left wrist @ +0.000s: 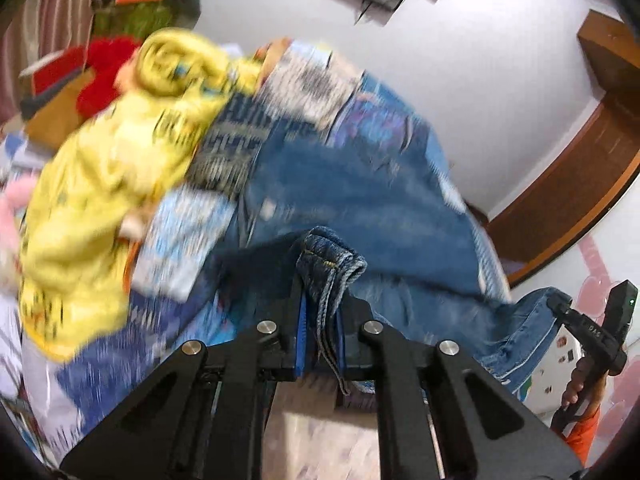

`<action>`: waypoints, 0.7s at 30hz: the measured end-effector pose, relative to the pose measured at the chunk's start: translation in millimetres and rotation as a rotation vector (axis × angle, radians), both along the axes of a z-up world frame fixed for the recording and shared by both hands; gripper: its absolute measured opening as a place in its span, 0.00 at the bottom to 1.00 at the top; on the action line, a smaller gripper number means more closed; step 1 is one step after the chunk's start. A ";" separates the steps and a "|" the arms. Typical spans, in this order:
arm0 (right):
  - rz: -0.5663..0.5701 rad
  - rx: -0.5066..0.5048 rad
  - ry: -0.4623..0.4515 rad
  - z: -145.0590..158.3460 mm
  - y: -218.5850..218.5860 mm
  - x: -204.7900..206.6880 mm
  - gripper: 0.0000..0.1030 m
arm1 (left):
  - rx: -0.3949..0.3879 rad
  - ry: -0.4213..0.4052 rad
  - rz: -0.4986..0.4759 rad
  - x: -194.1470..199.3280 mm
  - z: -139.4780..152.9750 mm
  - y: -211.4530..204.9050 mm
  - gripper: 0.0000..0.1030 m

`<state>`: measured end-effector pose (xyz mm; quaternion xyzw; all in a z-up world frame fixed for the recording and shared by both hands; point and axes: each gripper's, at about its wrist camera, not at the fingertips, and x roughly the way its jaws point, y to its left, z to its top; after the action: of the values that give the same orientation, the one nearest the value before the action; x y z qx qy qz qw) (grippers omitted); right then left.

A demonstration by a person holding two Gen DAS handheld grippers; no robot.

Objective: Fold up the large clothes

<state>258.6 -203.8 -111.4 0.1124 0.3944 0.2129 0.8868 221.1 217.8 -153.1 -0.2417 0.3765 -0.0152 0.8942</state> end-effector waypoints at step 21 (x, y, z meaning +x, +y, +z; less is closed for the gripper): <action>-0.089 -0.112 0.055 -48.8 43.7 239.3 0.11 | 0.013 0.162 0.099 282.5 -63.6 39.5 0.11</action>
<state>498.0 -160.2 -160.3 0.0856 0.4245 0.1478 0.8892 503.6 257.4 -216.7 -0.2545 0.4352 0.0513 0.8621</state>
